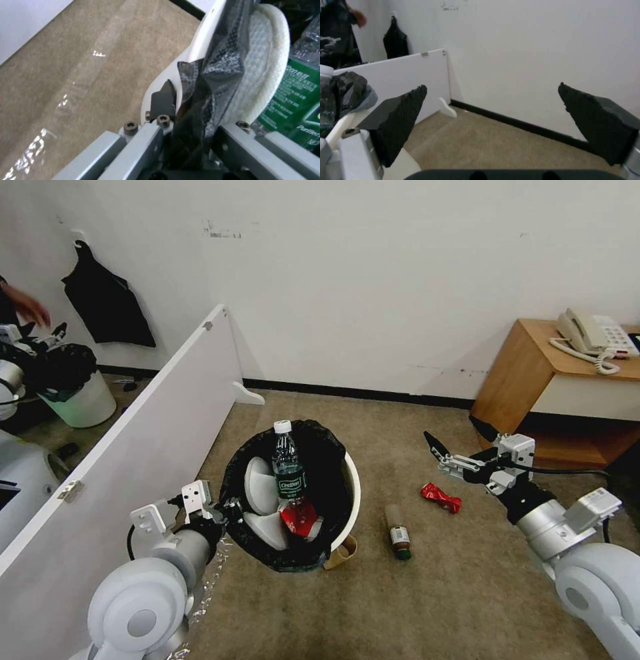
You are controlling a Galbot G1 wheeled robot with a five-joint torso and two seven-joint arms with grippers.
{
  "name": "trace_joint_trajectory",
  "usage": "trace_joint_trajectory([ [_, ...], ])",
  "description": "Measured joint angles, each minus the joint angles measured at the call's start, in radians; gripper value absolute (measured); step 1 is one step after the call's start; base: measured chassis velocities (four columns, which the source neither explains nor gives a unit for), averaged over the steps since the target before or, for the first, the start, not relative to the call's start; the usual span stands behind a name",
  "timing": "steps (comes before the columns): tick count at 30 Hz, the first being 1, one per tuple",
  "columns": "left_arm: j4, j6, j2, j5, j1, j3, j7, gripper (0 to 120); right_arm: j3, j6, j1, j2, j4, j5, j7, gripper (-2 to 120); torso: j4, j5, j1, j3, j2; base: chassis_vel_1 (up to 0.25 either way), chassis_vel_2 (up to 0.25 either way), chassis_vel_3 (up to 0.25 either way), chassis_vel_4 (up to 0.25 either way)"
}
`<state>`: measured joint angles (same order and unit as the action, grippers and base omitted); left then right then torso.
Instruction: Pick up the trash bin, then pick up the garbage from the floor and place it into the trash bin.
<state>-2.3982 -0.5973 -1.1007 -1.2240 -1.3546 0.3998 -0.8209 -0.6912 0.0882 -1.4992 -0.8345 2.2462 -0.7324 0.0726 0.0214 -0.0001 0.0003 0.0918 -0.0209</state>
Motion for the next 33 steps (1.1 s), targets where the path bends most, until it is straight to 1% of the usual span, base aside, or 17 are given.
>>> trace_joint_trajectory([
  [7,0.001,0.0,-0.002,0.001,0.001,0.0,0.001,1,-0.001,-0.002,0.001,-0.001,-0.001,0.001,-0.009,100,-0.0002,0.0002,0.0,0.0,0.0,-0.173,0.17,0.177,-0.164],
  [8,0.002,0.001,-0.002,0.002,0.001,-0.001,0.001,1,-0.001,-0.002,0.0,-0.003,-0.001,0.002,-0.011,100,0.0001,-0.0001,0.0,0.0,0.0,-0.131,0.202,0.134,-0.167],
  [13,0.004,0.001,-0.004,0.003,0.002,-0.001,0.002,1,-0.001,-0.007,-0.005,-0.007,0.0,0.016,-0.007,100,-0.0002,0.0001,0.0,0.0,0.0,-0.095,0.122,0.076,-0.098],
  [21,0.006,0.002,-0.005,0.004,0.002,-0.002,0.003,1,-0.001,-0.021,-0.005,-0.01,-0.002,0.018,-0.007,100,0.0001,0.0001,0.0,0.0,0.0,0.005,-0.015,-0.021,0.009],
  [33,0.013,0.008,-0.005,0.005,0.009,-0.002,0.004,1,0.01,-0.035,-0.001,-0.008,-0.018,0.021,-0.007,100,0.0,0.0001,0.0,0.0,0.0,0.0,0.0,0.0,0.0],
])
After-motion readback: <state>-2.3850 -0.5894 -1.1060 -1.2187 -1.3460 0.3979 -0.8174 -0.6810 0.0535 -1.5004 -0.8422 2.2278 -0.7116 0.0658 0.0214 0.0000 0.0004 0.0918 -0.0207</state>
